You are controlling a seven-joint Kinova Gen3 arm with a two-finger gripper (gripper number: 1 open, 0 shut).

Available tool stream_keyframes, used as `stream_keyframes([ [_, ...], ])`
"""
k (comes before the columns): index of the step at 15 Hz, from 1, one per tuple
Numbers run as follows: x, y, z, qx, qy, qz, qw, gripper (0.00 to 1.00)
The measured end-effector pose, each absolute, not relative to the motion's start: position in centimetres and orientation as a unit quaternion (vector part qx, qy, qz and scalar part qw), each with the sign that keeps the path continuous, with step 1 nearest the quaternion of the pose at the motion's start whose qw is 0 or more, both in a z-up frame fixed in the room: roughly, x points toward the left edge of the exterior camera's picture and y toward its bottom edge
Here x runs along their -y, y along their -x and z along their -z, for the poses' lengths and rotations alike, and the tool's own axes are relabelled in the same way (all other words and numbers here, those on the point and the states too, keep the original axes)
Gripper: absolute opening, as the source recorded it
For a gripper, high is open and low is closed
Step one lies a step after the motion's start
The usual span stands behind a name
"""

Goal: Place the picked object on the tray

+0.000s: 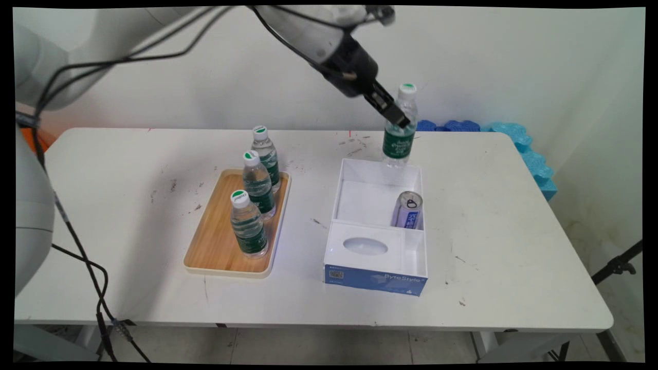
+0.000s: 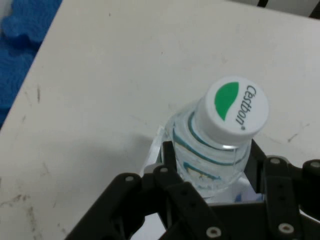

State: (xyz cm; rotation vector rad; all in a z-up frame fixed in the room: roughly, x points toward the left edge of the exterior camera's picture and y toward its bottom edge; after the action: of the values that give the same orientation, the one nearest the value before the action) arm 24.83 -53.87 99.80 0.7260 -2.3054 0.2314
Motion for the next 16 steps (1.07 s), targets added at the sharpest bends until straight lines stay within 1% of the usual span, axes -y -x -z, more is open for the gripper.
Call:
stream_keyframes([
  [3, 52.4, -26.7, -102.7, 0.887, -0.275, -0.09, 0.359, 0.0],
  [8, 48.7, -31.8, -107.9, 0.889, -0.258, -0.086, 0.369, 0.0],
  [12, 45.9, -35.6, -110.5, 0.892, -0.248, -0.078, 0.369, 0.0],
  [16, 43.1, -39.6, -112.0, 0.898, -0.245, -0.067, 0.36, 0.0],
])
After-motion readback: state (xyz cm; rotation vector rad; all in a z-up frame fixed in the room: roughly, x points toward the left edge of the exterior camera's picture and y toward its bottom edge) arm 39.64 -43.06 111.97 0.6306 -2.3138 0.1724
